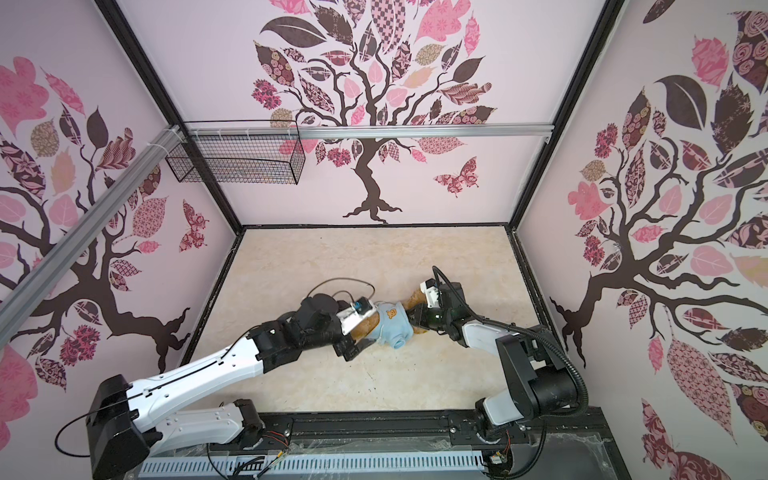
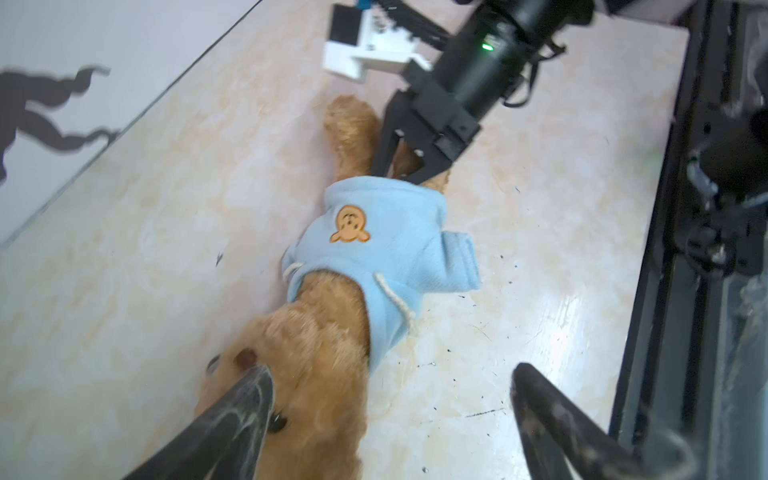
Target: Dress the teddy bear
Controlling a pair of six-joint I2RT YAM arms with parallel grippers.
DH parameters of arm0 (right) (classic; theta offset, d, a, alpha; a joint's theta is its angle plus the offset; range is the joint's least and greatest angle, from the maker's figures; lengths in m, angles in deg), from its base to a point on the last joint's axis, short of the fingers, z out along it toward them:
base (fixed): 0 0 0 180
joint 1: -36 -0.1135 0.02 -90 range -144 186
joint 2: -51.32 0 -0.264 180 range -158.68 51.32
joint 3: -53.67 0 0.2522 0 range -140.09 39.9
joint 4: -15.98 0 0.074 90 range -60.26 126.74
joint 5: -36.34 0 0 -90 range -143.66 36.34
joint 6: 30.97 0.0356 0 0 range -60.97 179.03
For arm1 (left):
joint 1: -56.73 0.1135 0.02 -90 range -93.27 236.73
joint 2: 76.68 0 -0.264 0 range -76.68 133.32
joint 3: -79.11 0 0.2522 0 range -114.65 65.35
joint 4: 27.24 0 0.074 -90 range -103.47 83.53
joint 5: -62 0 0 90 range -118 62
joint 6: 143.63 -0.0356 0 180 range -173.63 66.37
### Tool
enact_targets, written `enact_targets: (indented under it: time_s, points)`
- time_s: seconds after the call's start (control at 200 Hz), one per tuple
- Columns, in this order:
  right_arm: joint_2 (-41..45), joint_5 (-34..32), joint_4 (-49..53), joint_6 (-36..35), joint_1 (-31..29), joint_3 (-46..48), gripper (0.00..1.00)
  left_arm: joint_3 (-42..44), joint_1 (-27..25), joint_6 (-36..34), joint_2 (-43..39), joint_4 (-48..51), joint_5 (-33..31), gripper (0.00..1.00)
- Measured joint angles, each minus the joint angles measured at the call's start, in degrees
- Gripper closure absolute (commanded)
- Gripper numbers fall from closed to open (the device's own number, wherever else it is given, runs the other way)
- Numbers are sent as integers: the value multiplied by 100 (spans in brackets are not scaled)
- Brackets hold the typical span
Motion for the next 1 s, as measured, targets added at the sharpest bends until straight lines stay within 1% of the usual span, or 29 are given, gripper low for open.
enact_targets:
  time_s: [0.1, 0.26, 0.36, 0.48, 0.565, 0.68, 0.725, 0.78, 0.785, 0.875, 1.0]
  points:
    - [37, 109, -125, 122, 0, 50, 79, 37, -210, -831, 522, -444, -232, 3]
    - [37, 254, -317, 216, 0, 55, 79, -107, -245, -1622, 1473, -785, -603, 3]
    - [35, 328, -393, 273, 0, 52, 79, -256, -293, -1952, 1904, -883, -719, 3]
    - [15, 402, -461, 317, 0, 52, 79, -376, -328, -2205, 2203, -1108, -807, 3]
    - [7, 428, -522, 378, 0, 52, 79, -518, -332, -2286, 2444, -1274, -885, 6]
    - [7, 474, -564, 417, 4, 52, 77, -660, -334, -2315, 2776, -1611, -1132, 16]
    - [7, 496, -568, 424, 9, 52, 77, -675, -332, -2312, 2887, -1731, -1207, 22]
    - [7, 522, -562, 420, 20, 55, 76, -675, -306, -2319, 2997, -1834, -1270, 31]
    - [7, 525, -562, 420, 22, 55, 76, -675, -306, -2317, 3003, -1836, -1266, 33]
    - [22, 542, -549, 402, 90, 68, 75, -675, -221, -2197, 3073, -1908, -1244, 49]
    - [201, 551, -481, 350, 208, 192, 71, -686, -9, -1919, 3047, -1910, -957, 68]
